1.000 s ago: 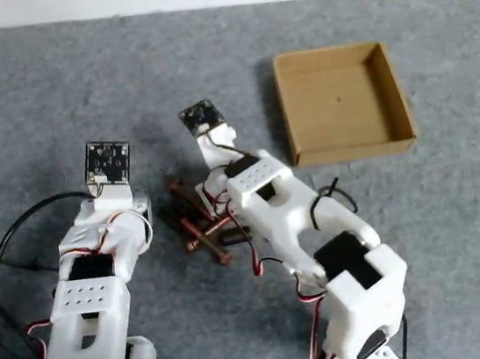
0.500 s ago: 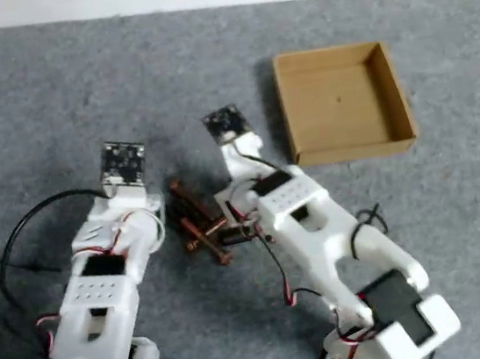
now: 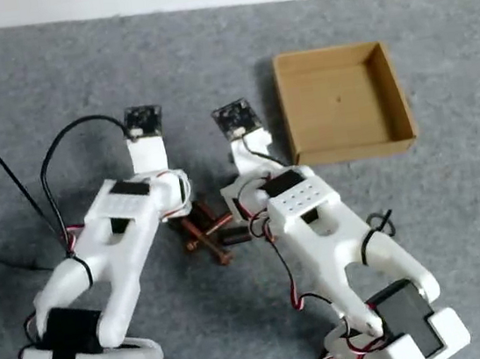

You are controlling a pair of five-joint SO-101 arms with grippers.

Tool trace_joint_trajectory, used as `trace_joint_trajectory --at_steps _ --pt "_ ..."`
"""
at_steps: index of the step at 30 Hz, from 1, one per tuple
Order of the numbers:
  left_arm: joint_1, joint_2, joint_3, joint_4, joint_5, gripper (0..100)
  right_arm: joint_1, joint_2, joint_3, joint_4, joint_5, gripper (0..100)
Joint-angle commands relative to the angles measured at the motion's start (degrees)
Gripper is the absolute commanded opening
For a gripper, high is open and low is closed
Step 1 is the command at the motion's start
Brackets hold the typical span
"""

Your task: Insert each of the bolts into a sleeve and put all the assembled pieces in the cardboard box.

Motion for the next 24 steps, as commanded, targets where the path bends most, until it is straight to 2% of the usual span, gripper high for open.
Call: trace_joint_trajectory --at_steps 1,7,11,14,20,24 --pt "2.24 0.04 -3.12 0.70 6.24 19 0.84 -2.95 -0.75 -1.36 1.05 0.4" --pt "10.07 0.22 -1.10 -1.76 6.86 19 0.84 -2.95 -0.75 -1.36 1.05 0.4" --pt "9.19 0.22 3.47 -11.87 7.47 19 0.92 -2.95 -0.75 -1.36 1.05 0.4" --pt "7.78 0.22 5.58 -16.00 12.04 19 0.92 -2.95 -0.75 -1.36 1.05 0.4" --pt "5.85 0.22 5.32 -15.74 13.71 20 0.92 -2.86 -0.48 -4.09 1.05 0.4" --pt "6.02 0.22 3.21 -9.58 13.89 20 0.92 -2.86 -0.48 -4.18 1.05 0.4"
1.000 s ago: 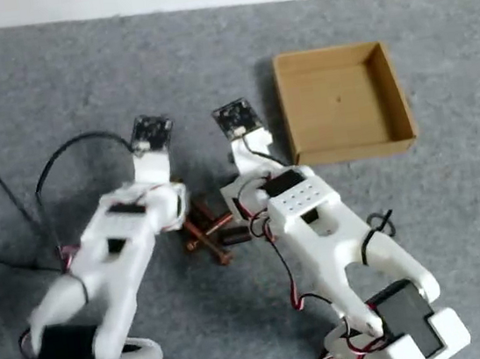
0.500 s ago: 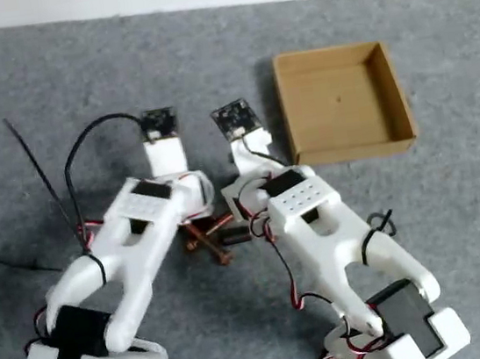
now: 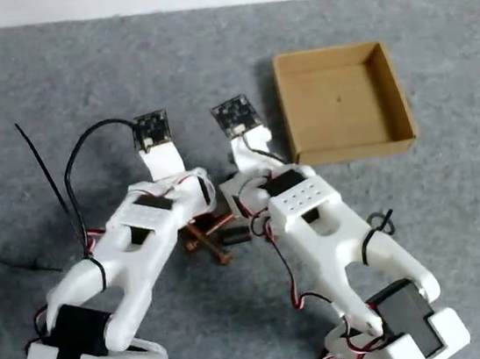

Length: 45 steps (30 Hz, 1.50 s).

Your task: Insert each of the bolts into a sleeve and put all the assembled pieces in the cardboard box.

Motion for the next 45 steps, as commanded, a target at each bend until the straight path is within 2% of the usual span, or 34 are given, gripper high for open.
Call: trace_joint_trajectory --at_steps 1,5,14,18,24,33,36,39,42,45 --pt "-0.57 -0.13 -3.30 5.36 0.70 20 0.57 -2.86 -0.48 -1.19 0.53 0.4" --pt "-0.75 -0.13 -4.26 10.20 3.60 20 0.57 -2.86 -0.48 -1.19 0.53 0.4" --pt "-0.75 1.27 -4.70 10.37 3.69 20 0.57 -2.86 -0.48 -1.19 0.53 0.4" --pt "-1.19 8.92 -11.30 11.60 3.78 19 0.57 -2.86 -0.48 -1.19 0.53 0.4" --pt "-1.80 15.78 -20.09 20.57 3.87 19 0.57 -2.86 -0.48 -1.19 0.53 0.4" --pt "-1.89 17.80 -21.05 21.01 6.77 19 0.57 -2.86 -0.48 -1.19 0.53 0.4" --pt "-1.89 17.45 -21.23 21.63 6.33 12 0.57 -2.86 -0.48 -1.19 0.62 0.4" --pt "-1.89 17.89 -23.08 21.71 -0.35 0 0.48 -2.86 -0.48 -1.19 2.11 0.4" --pt "-2.07 17.89 -23.16 21.71 -1.49 0 0.40 -2.86 -0.66 -1.19 5.10 0.4" --pt "-4.18 17.45 -23.16 21.71 -1.58 0 0.48 -3.38 -0.57 -1.19 5.01 0.4"
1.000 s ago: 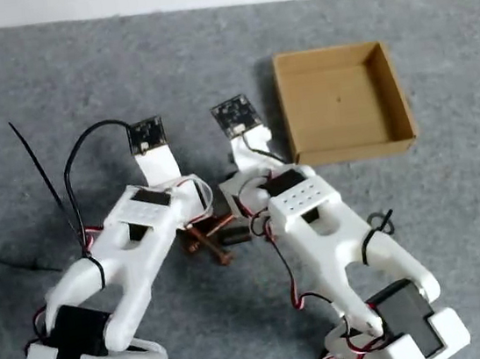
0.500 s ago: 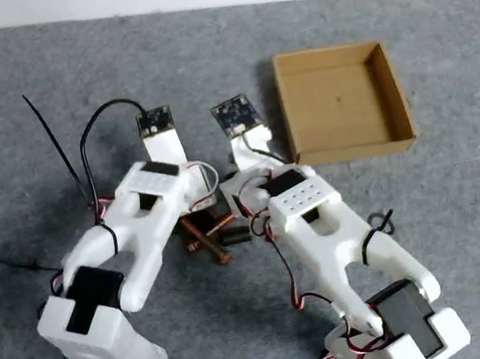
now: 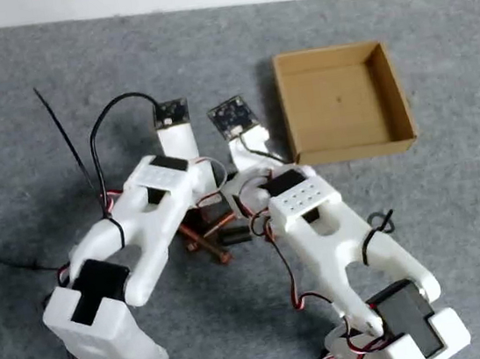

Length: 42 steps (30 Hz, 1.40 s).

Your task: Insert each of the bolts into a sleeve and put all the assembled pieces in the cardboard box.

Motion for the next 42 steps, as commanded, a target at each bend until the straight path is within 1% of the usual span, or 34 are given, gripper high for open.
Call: trace_joint_trajectory --at_steps 1,5,7,10,12,15,19,24,26,30,32,37,42 --pt "-3.65 -0.22 -1.19 0.70 -0.70 0 0.48 -3.38 -0.57 -1.10 1.05 0.4" --pt "-3.74 -1.45 -1.19 0.70 -0.88 0 0.48 -3.47 -0.57 -1.19 1.05 0.4" --pt "-4.09 -4.62 -0.48 0.53 -0.88 0 0.48 -3.47 -0.57 -1.71 1.05 0.4" --pt "-4.35 -11.38 4.26 -0.70 -1.05 0 0.57 -3.47 0.66 -5.67 1.23 0.4" --pt "-4.79 -16.22 9.01 -4.66 -1.49 0 0.57 -3.56 2.15 -7.87 1.23 0.4" --pt "-6.55 -24.40 17.71 -13.36 -3.25 0 0.57 -3.56 3.21 -10.33 1.32 0.4" --pt "-7.34 -36.88 29.49 -23.21 -3.34 0 0.57 -3.56 4.53 -13.49 1.32 0.4" --pt "-7.52 -49.89 38.81 -27.96 -3.43 0 0.40 -5.32 7.25 -16.92 1.32 0.4" --pt "-7.52 -54.20 41.89 -29.36 -3.52 0 0.31 -9.10 10.42 -18.95 1.32 0.4" --pt "-7.60 -61.58 48.57 -35.34 -6.07 0 0.48 -19.65 19.03 -24.84 1.32 0.4" --pt "-7.52 -65.01 51.65 -37.98 -6.15 0 0.31 -23.87 22.73 -27.30 1.32 0.4" --pt "-7.60 -73.80 56.57 -39.38 -6.15 0 0.31 -30.11 27.82 -29.85 1.41 0.4" --pt "-11.56 -83.56 58.42 -39.38 -5.71 0 -1.19 -33.01 28.97 -30.20 1.41 0.4"
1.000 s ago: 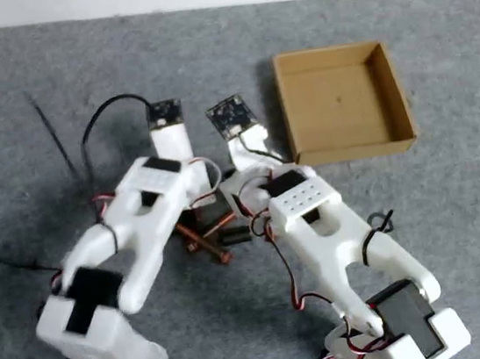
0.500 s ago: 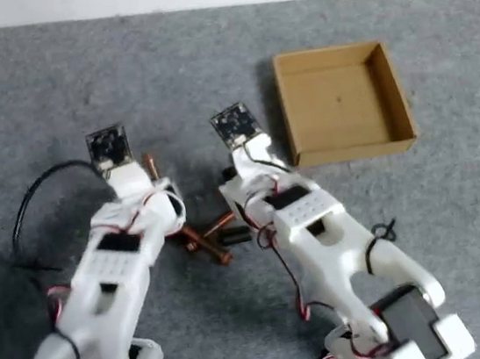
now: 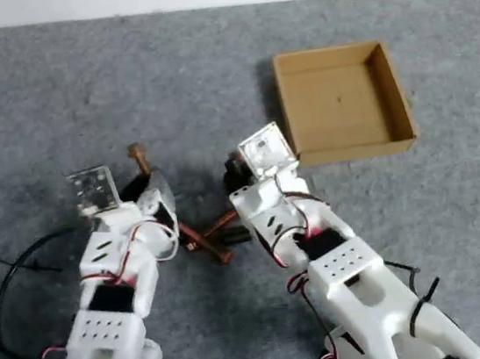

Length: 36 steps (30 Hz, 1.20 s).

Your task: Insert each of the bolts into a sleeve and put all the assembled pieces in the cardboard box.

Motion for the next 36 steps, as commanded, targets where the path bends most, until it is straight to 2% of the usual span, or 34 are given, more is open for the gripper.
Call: trace_joint_trajectory --at_steps 1,8,19,24,30,36 --pt "-2.95 -8.40 0.04 -1.58 0.00 0 -1.80 -4.35 0.48 -1.63 0.62 0.4" --pt "-2.86 -22.29 2.33 -1.41 3.16 0 -4.79 -14.64 5.93 -1.71 5.01 0.4" --pt "9.27 -38.29 2.95 -1.23 2.99 0 -4.88 -37.67 16.66 -1.71 5.01 0.4" --pt "12.44 -38.90 3.03 -1.23 3.16 0 -4.88 -47.52 20.70 -1.71 5.01 0.4" --pt "20.18 -38.99 1.10 -0.09 2.90 1 -8.22 -56.22 25.36 -1.45 5.27 0.4" --pt "20.97 -39.08 -1.80 6.15 3.08 1 -8.84 -60.44 28.09 -1.27 5.27 0.4"
